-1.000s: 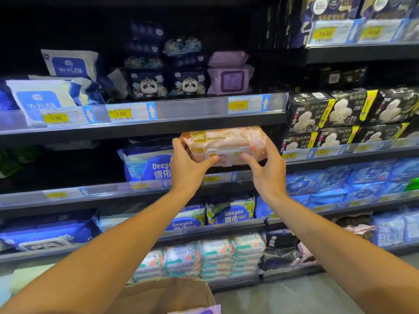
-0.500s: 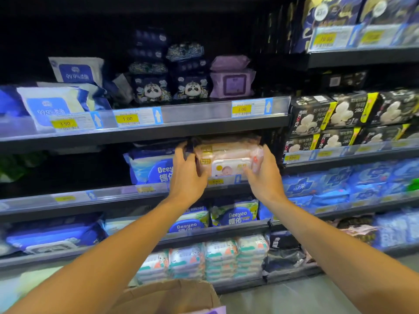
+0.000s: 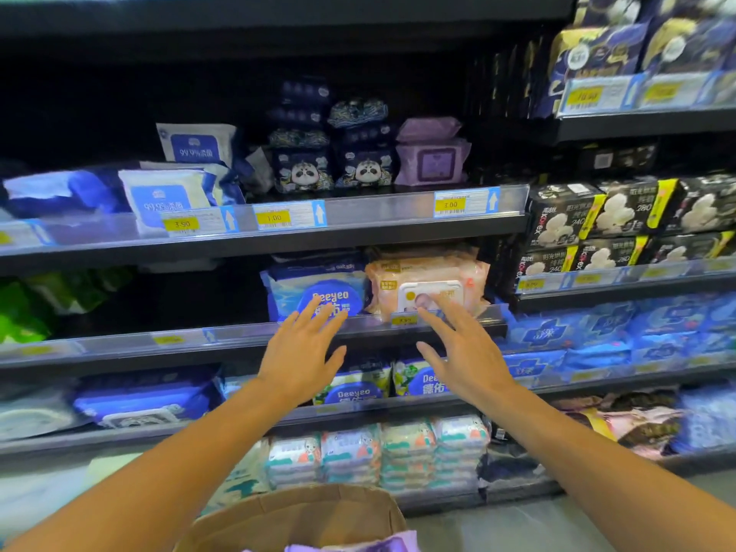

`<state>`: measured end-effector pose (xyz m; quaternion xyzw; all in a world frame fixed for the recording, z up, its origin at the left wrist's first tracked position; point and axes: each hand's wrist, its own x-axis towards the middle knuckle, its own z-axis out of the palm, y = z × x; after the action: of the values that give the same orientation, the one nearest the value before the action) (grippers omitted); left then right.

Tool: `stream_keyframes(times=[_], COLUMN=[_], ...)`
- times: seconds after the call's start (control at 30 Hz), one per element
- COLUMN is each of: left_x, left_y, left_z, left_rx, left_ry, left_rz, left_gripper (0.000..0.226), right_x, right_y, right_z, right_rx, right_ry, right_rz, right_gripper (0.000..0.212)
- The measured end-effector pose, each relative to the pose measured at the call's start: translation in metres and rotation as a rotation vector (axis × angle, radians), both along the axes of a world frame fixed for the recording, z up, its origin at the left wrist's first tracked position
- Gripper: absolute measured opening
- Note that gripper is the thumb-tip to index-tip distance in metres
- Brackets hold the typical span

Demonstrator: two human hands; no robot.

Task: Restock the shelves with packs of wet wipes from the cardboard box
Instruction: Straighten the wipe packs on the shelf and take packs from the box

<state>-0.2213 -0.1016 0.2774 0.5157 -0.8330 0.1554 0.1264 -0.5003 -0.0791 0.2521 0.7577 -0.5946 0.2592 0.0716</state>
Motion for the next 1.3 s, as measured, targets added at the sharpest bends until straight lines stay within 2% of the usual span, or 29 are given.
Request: stream_keyframes(times=[0.17,0.3,0.53,0.73,0.87,1.0,1.13,1.3], left_x=[-0.010,0.000,0.023,0.056,0.088,0.122,0.146,0.170], left_y=[0.003,-0.001,0.006,0.056,0.094,0.129,0.153,0.152], left_z=[0.000,0.000,0.004,-0.007,-0.036,-0.068,-0.097,-0.132], left_rx=[0.087,0.072,0.134,0.026,0.133,0.325,0.462,0.629], left_ry=[0.062,0.038,0.122,0.219,0.233,0.275,0.264,0.242], left_rz=[-0.004,-0.052,-0.104,-0.208,-0.187,-0.103,0.037,0.099], left_gripper=[0.064,0.063,0.065,0.054,0.050,0.055,0.050,0.051], right_x=[0.001,0.000,0.002,0.022,0.046,0.058,0.072,0.089], right_y=[-0.006,-0.016,-0.010,0.034,0.068,0.091,0.105,0.104], right_z=[0.012,0.013,0.008,-0.005,-0.021,-0.043,-0.064,-0.098], right_rx=[0.046,0.094,0.116,0.052,0.117,0.206,0.326,0.535], right_ry=[0.009,-0.006,0.109,0.024,-0.028,-0.067,-0.083,-0.089], right_rz=[-0.023,-0.031,-0.013,0.144,0.253,0.333,0.362,0.356], right_gripper=[0.059,0.063,0.067,0.062,0.059,0.059,0.056,0.049])
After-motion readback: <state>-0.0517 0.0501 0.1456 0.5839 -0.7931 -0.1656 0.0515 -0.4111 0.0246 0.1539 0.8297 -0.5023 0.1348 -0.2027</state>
